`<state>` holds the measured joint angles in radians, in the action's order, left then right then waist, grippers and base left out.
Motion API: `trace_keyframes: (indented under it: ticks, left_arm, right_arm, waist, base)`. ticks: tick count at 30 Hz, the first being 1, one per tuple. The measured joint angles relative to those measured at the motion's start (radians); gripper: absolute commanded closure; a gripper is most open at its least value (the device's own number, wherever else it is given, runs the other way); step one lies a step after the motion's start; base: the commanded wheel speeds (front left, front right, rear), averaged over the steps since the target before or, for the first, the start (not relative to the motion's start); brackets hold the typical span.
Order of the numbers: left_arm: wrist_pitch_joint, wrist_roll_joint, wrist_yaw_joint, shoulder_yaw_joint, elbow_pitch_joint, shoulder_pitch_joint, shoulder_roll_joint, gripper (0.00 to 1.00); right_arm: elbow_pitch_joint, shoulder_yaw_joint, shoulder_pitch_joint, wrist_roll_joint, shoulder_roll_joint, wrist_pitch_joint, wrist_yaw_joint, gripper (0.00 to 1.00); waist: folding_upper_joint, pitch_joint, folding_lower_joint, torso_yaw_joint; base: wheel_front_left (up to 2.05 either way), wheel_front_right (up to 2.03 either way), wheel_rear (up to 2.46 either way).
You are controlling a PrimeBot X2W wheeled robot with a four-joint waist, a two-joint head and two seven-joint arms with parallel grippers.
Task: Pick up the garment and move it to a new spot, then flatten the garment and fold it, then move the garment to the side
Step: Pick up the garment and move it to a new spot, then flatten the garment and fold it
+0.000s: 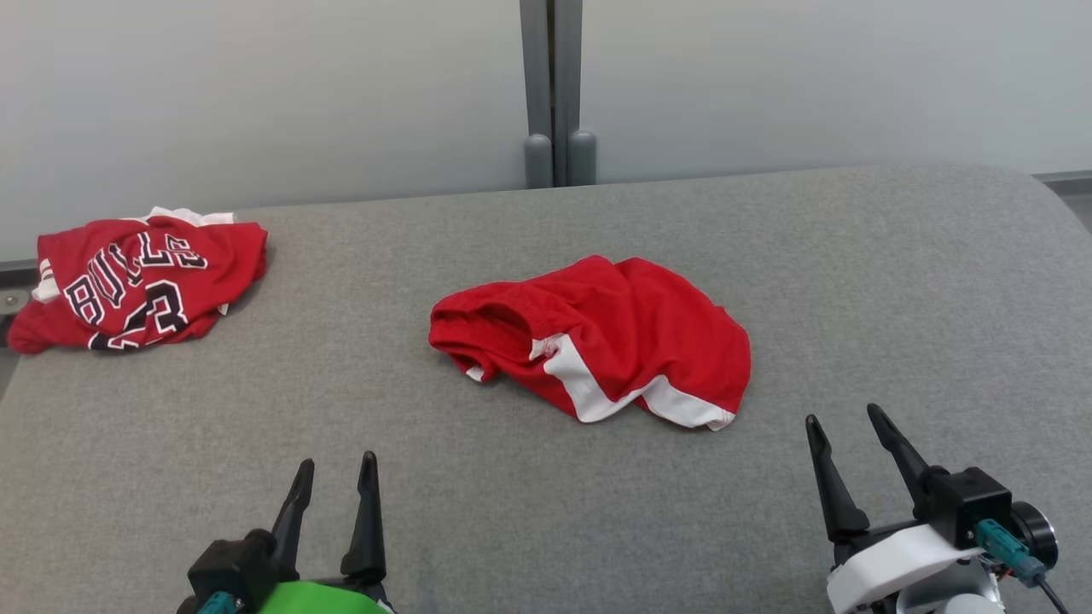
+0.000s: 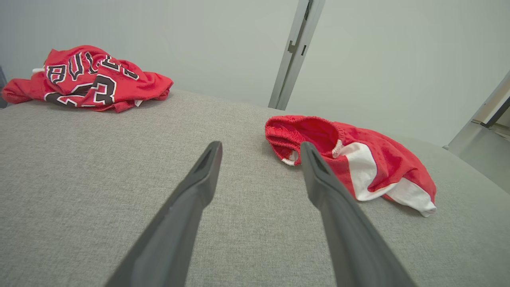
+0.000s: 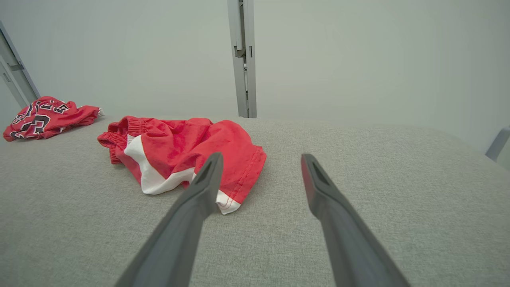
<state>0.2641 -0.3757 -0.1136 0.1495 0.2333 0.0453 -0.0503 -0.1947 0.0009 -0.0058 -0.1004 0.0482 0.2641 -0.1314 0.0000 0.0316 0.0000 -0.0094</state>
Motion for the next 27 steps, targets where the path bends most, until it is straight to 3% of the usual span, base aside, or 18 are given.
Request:
trace_keyframes:
  ticks: [27]
  left_arm:
    - [0.0,0.003,0.016,0.027,0.024,-0.025,0.0,0.0]
  right_arm:
    - [-0.016,0.003,-0.015,-0.014,0.0,0.0,0.0,0.0]
  waist:
    - [0.0,-0.023,0.0,0.001]
  base:
    - [0.0,0.0,0.0]
